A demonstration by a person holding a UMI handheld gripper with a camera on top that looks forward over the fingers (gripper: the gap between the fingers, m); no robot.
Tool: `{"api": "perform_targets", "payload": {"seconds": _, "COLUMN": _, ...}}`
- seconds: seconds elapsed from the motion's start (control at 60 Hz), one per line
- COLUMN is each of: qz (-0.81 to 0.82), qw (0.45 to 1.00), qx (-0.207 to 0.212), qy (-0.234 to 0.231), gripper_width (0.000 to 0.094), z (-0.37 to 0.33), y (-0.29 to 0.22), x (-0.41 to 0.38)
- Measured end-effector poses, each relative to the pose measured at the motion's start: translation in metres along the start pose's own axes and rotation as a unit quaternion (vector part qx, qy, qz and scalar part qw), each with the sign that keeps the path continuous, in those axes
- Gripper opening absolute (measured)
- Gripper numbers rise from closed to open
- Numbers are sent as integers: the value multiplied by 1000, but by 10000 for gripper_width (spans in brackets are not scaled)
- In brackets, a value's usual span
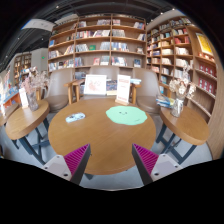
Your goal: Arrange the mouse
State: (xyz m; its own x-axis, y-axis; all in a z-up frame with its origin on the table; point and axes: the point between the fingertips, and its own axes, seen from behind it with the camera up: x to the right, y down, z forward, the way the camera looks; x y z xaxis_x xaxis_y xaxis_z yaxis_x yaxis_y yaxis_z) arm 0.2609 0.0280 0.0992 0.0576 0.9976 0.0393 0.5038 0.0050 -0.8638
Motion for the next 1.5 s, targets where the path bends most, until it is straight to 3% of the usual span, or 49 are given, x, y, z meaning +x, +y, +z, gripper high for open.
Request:
{"api": "perform_targets", "payload": {"seconds": 0.25, "qz": -8, "qw": 1000, "qx": -4, "qy": -18, "gripper_width": 855, "z": 30, "y": 13, "x": -29}}
{"api": "perform_targets", "payload": {"seconds": 0.85, "qz": -12, "qw": 997, "qx": -43, "qy": -70, "gripper_width": 854, "z": 123, "y": 12, "x": -190}}
{"api": "perform_targets", "payload": {"seconds": 1.5, "qz": -2, "qw": 996, "qx": -74, "qy": -39, "gripper_width": 861, "z": 260, "y": -31, "x": -228}}
